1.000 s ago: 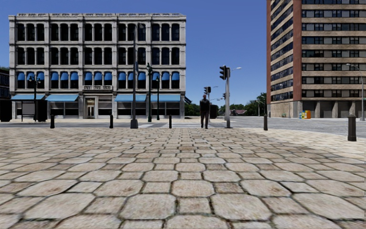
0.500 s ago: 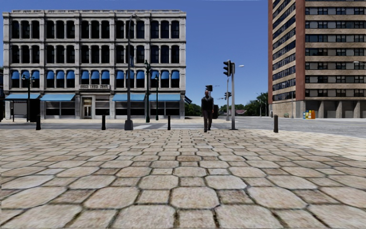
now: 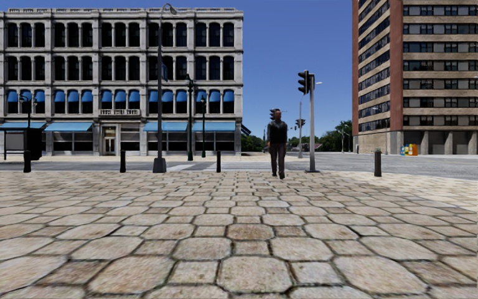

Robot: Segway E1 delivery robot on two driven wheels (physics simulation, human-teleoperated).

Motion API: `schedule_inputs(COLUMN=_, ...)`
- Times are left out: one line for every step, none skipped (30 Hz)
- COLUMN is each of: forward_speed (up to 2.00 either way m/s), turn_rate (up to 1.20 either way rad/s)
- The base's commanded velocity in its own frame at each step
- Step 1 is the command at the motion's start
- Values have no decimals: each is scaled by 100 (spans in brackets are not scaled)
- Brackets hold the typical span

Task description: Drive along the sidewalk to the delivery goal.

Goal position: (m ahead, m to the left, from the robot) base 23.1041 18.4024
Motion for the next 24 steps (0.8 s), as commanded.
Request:
schedule_inputs(forward_speed=200, turn_rate=0)
schedule_inputs(forward_speed=200, turn_rate=0)
schedule_inputs(forward_speed=200, turn_rate=0)
schedule_inputs(forward_speed=200, turn_rate=0)
schedule_inputs(forward_speed=200, turn_rate=0)
schedule_inputs(forward_speed=200, turn_rate=0)
schedule_inputs(forward_speed=200, turn_rate=0)
schedule_inputs(forward_speed=200, turn_rate=0)
schedule_inputs(forward_speed=200, turn_rate=0)
schedule_inputs(forward_speed=200, turn_rate=0)
schedule_inputs(forward_speed=200, turn_rate=0)
schedule_inputs(forward_speed=200, turn_rate=0)
schedule_inputs(forward_speed=200, turn_rate=0)
schedule_inputs(forward_speed=200, turn_rate=0)
schedule_inputs(forward_speed=200, turn_rate=0)
schedule_inputs(forward_speed=200, turn_rate=0)
schedule_inputs(forward_speed=200, turn_rate=0)
schedule_inputs(forward_speed=200, turn_rate=0)
schedule_inputs(forward_speed=200, turn_rate=0)
schedule_inputs(forward_speed=200, turn_rate=0)
schedule_inputs(forward_speed=200, turn_rate=0)
schedule_inputs(forward_speed=200, turn_rate=0)
schedule_inputs(forward_speed=200, turn_rate=0)
schedule_inputs(forward_speed=200, turn_rate=0)
